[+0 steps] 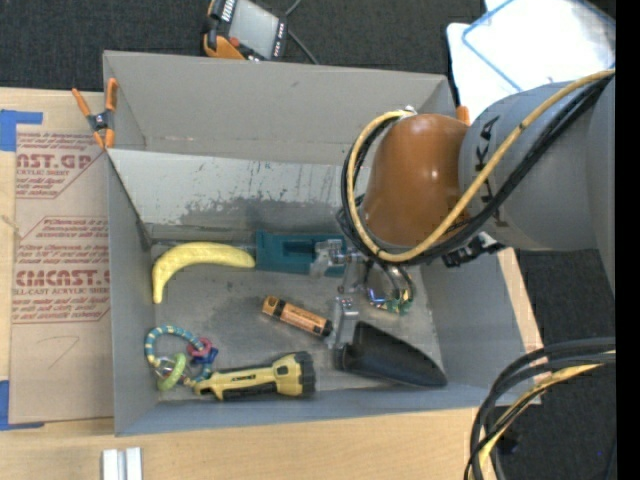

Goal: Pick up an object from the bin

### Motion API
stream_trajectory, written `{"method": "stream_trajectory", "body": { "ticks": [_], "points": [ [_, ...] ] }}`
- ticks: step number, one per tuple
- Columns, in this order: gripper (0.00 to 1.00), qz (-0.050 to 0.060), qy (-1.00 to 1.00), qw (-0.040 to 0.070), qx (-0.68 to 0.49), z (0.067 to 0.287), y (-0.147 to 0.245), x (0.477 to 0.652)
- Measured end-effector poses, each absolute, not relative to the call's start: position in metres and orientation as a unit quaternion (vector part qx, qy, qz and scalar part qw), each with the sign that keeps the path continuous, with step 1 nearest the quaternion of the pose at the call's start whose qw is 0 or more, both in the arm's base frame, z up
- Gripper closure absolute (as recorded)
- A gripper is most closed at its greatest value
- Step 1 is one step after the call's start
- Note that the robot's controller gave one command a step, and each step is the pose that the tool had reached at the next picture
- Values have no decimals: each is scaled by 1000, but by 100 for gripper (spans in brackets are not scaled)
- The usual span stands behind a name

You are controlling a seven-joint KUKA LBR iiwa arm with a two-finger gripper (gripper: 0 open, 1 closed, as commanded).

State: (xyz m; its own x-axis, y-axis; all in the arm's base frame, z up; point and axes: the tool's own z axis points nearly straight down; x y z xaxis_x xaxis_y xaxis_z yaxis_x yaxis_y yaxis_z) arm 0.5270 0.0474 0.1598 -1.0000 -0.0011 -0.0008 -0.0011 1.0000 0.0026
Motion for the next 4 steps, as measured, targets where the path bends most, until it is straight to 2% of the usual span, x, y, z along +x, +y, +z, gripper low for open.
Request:
{"method": "stream_trajectory", "body": {
  "ticks": [1,2,3,4],
  "points": [
    [0,1,1000,0,-1,160,47,527],
    [0,2,960,2,-281,88,28,505],
    [100,0,994,6,-108,83,-19,484],
    [100,0,994,6,-108,83,-19,484]
  ]
}}
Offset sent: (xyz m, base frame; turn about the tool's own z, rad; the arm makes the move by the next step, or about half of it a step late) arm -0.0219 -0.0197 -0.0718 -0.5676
